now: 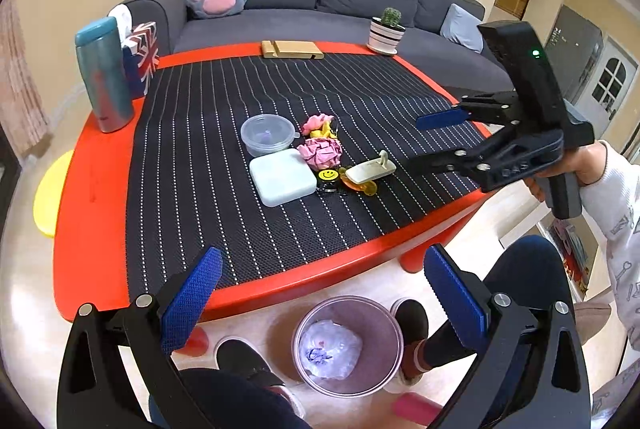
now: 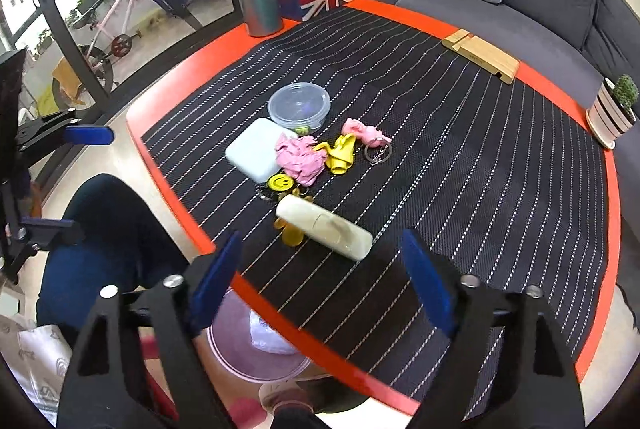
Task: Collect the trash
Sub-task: 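Move the right tool to the cream plastic piece and grasp it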
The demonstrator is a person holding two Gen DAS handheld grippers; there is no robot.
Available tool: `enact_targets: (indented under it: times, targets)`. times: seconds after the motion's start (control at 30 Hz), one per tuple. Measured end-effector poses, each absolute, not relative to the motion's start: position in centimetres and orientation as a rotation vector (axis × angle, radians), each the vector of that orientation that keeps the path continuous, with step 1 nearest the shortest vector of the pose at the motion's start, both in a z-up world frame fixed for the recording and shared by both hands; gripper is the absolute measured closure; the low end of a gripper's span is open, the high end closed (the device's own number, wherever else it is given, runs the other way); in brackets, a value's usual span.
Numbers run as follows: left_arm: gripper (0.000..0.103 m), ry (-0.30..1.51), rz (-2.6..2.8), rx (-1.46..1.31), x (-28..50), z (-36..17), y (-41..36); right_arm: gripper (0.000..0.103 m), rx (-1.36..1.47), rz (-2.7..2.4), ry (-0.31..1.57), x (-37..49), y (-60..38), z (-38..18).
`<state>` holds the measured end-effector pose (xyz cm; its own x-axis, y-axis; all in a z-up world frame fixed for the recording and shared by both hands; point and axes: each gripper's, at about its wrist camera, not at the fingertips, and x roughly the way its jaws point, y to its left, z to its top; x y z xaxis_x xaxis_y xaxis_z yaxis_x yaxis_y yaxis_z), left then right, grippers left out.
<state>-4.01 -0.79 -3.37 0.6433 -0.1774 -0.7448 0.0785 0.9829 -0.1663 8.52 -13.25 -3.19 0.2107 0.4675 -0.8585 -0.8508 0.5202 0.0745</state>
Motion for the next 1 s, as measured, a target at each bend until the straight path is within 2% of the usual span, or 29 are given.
enact_targets:
  times: [0.23,0.3,0.53,0.6,0.7,0.9,1.0]
  targets:
    - [0.006,0.868,-0.142,-0.138,-3.5,-3.8,-0.2,0.049,-0.473,0.964,1.013,9.6,-12.1,-4.8]
    - [0.006,0.873,-0.143,-0.140,-3.5,-4.0,-0.1,0.058,-0.471,0.961,1.019,10.0,-12.0,-5.2]
    - [0.006,0.881,-0.147,-0.146,-3.2,-4.3,-0.1,0.071,-0.471,0.959,1.033,10.3,-11.7,-6.0]
    - [0.006,0.881,-0.147,-0.146,-3.2,-4.3,0.0,0.084,-0.469,0.951,1.032,10.4,-11.7,-6.1]
    - [0.006,0.884,-0.147,-0.145,-3.2,-4.4,0.0,0.090,-0.469,0.944,1.028,10.4,-11.8,-6.2]
    - [0.006,0.883,-0.151,-0.142,-3.0,-4.4,0.0,0.092,-0.462,0.939,1.018,10.3,-11.9,-5.9]
    - [0.006,0.882,-0.151,-0.140,-2.9,-4.4,-0.1,0.096,-0.451,0.935,1.010,10.2,-12.2,-5.5]
